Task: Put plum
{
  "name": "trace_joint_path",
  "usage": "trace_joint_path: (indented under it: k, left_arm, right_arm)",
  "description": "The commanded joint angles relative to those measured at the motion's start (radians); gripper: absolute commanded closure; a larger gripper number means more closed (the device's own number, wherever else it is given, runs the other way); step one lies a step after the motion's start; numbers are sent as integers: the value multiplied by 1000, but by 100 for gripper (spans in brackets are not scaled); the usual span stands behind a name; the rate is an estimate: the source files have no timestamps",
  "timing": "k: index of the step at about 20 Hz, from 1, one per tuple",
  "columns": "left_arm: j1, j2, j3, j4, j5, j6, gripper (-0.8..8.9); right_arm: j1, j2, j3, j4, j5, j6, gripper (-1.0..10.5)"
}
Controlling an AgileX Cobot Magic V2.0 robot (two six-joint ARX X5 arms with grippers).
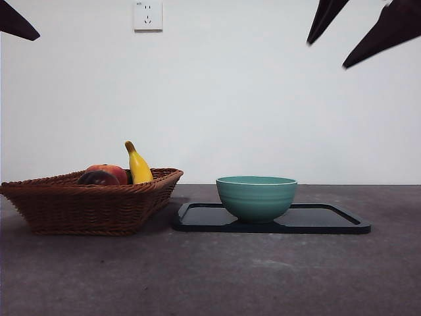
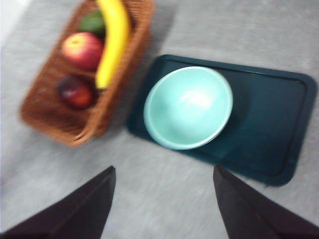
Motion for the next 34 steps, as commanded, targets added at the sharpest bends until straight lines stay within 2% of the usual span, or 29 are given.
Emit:
trace_joint_path:
  k: [1, 6, 11, 21, 30, 34]
  left_arm:
    - [-4, 6, 19, 11, 7, 10, 377]
    - [-4, 6, 19, 14, 7, 10, 377]
    - [-4, 6, 19, 14, 8, 10, 377]
    - [-4, 6, 19, 14, 8, 14, 377]
    - [-4, 6, 19, 14, 7, 17, 377]
    - [-4, 6, 19, 14, 7, 17, 377]
  right_arm:
    - [-8, 115, 72, 4, 32, -34, 635]
    - [-13, 323, 170, 9, 73, -59, 635]
    - [-13, 467, 178, 68, 86, -60, 636]
    - [-10, 626, 178, 167, 100, -67, 642]
    - [-2, 665, 178, 240, 99, -68, 918]
    - [-2, 665, 178, 257, 99, -66, 934]
